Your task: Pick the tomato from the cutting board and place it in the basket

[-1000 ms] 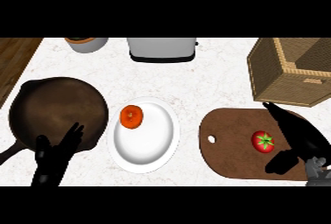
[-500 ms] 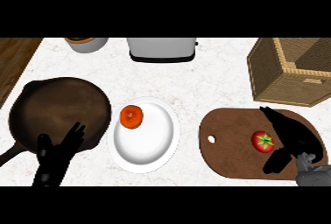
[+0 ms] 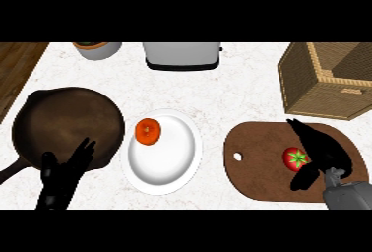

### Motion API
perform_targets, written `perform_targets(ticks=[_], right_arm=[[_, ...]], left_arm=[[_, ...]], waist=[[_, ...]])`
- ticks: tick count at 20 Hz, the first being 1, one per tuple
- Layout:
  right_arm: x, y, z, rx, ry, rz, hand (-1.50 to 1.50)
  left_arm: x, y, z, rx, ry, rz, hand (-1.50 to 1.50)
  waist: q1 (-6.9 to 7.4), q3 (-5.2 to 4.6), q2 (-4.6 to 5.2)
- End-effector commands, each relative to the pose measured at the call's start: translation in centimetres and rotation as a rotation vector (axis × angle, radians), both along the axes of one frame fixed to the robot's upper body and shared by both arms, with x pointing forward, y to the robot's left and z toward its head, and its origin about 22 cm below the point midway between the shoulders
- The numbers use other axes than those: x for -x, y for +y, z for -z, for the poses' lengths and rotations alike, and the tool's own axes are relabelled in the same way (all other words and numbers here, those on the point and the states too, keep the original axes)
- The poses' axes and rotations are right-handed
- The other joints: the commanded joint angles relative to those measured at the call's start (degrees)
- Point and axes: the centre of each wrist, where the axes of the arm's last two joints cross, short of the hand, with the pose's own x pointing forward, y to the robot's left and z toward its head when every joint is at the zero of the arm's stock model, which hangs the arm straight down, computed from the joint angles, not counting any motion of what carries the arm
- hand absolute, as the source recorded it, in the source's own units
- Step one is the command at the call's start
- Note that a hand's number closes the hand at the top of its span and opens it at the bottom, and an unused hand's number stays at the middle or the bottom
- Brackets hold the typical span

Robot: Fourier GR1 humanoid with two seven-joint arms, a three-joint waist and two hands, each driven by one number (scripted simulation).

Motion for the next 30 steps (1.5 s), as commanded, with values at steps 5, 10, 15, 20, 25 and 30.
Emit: perform_targets(ticks=[5, 10, 15, 20, 25, 30], right_arm=[[0.6, -0.1, 1.5, 0.078, -0.038, -0.102, 1.50], [0.8, -0.7, 1.2, 0.136, -0.058, -0.121, 1.50], [-0.4, 9.3, 3.0, 0.117, -0.091, -0.183, 1.50], [-1.0, 18.5, 2.0, 0.136, -0.119, -0.231, 1.50], [-1.1, 19.7, 0.7, 0.106, -0.302, -0.198, 1.50], [-1.0, 16.7, -5.6, -0.436, -0.579, 0.027, 1.50]], left_arm=[[0.8, 1.0, 1.0, -0.010, 0.066, -0.015, 0.00], [0.3, 0.4, 0.7, -0.016, 0.069, -0.020, 0.00], [-0.6, 0.5, 0.1, 0.007, 0.069, 0.014, 0.00], [-0.6, -1.4, 1.1, 0.002, 0.060, 0.000, 0.00], [-0.8, -0.9, 0.3, 0.000, 0.077, -0.015, 0.00], [0.7, 0.6, 0.9, 0.003, 0.084, -0.027, 0.00]], waist=[[-0.07, -0.53, 0.40], [-0.16, -0.53, 0.40], [0.45, -0.53, 0.54], [0.59, -0.54, 0.58], [0.24, -0.52, 0.47], [-0.02, -0.24, 0.45]])
